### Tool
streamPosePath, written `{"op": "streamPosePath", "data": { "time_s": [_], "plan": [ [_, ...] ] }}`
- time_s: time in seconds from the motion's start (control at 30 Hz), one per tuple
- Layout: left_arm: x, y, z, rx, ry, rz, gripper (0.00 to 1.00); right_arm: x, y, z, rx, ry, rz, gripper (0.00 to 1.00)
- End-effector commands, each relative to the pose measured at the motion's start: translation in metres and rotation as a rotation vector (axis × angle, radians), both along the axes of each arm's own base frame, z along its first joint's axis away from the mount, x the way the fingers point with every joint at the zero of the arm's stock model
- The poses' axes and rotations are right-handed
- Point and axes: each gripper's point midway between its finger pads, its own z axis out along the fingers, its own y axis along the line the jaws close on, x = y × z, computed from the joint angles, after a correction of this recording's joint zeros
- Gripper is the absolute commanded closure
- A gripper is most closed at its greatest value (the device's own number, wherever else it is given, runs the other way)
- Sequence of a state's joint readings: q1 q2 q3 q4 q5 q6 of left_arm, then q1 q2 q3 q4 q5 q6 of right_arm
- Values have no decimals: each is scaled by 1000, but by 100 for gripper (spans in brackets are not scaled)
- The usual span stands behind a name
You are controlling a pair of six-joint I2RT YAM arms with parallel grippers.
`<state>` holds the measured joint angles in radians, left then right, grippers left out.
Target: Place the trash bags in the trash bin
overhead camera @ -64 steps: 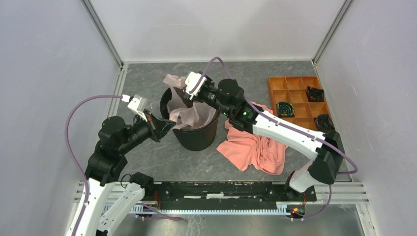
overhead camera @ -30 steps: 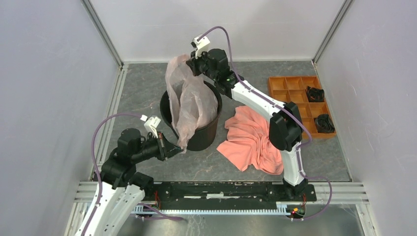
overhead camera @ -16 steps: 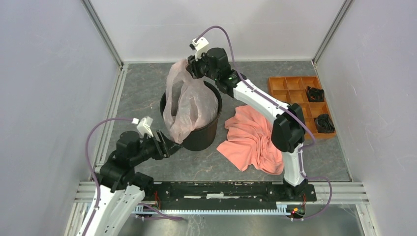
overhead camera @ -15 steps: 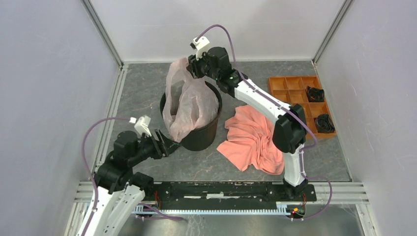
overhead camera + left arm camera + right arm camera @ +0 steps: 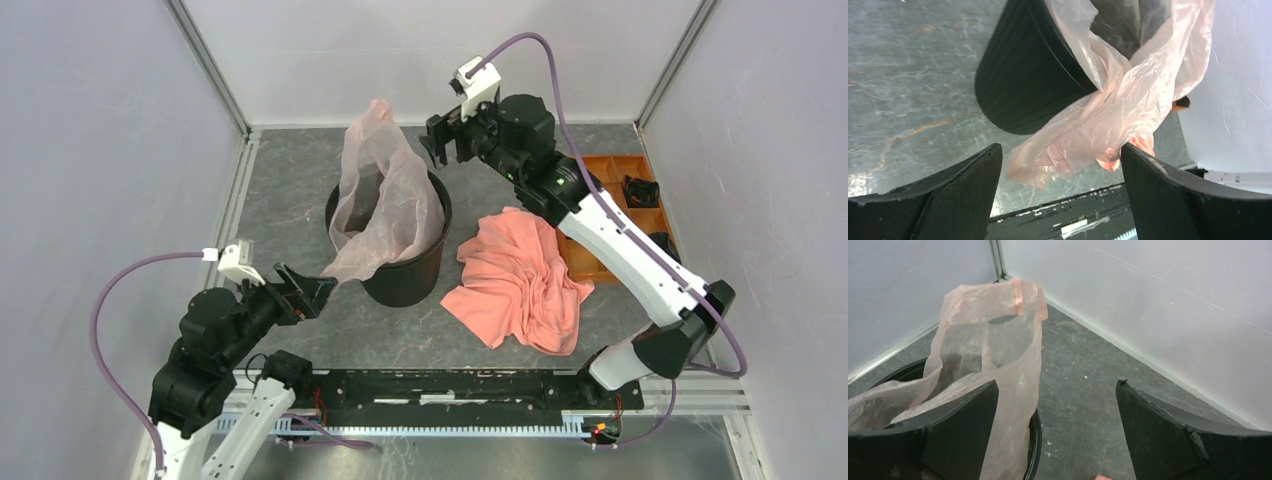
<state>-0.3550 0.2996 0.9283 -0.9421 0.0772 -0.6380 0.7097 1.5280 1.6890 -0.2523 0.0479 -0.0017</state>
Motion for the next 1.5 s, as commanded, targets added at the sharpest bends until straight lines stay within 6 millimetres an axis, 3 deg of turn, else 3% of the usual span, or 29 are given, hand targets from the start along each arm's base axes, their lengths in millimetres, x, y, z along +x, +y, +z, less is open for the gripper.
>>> {"op": "streamPosePath", "data": {
  "time_s": [0.0, 0.1, 0.2, 0.33, 0.47, 0.57, 0.7, 0.77, 0.9, 1.03, 1.17, 1.27, 1.37, 1.47],
  "plan": [
    [5, 33, 25, 51, -98, 161, 6, -26, -5, -10, -15, 54, 2, 5],
    [17, 41, 51, 30, -156, 234, 6, -47, 1, -6, 8, 62, -22, 2],
    [38, 39, 73, 31, -181, 264, 7, -72, 28, -6, 24, 67, 18, 2],
    [72, 39, 90, 69, -159, 321, 8, -80, 56, -16, -40, 102, -22, 2],
    [108, 20, 77, 171, -117, 249, 10, -73, 60, -18, -125, 79, -163, 2],
    [126, 1, 65, 212, -86, 155, 19, -69, 61, -20, -194, 51, -248, 2],
    [134, -15, 58, 199, -88, 85, 32, -67, 55, -29, -293, 18, -332, 2],
    [135, -14, 55, 207, -85, 92, 44, -67, 52, -35, -334, 6, -364, 2],
    [134, -11, 45, 226, -64, 95, 59, -70, 51, -46, -425, -15, -385, 3],
    [132, -9, 35, 251, -24, 98, 76, -77, 43, -52, -446, -2, -375, 17],
    [129, -5, 40, 244, -45, 116, 88, -93, 38, -55, -398, 24, -294, 34],
    [127, 0, 44, 248, -53, 141, 97, -106, 34, -62, -358, 40, -209, 52],
    [125, 4, 45, 242, -50, 163, 98, -115, 26, -69, -330, 41, -173, 70],
    [120, 9, 48, 222, -63, 191, 98, -121, 12, -77, -295, 57, -179, 78]
  ]
}}
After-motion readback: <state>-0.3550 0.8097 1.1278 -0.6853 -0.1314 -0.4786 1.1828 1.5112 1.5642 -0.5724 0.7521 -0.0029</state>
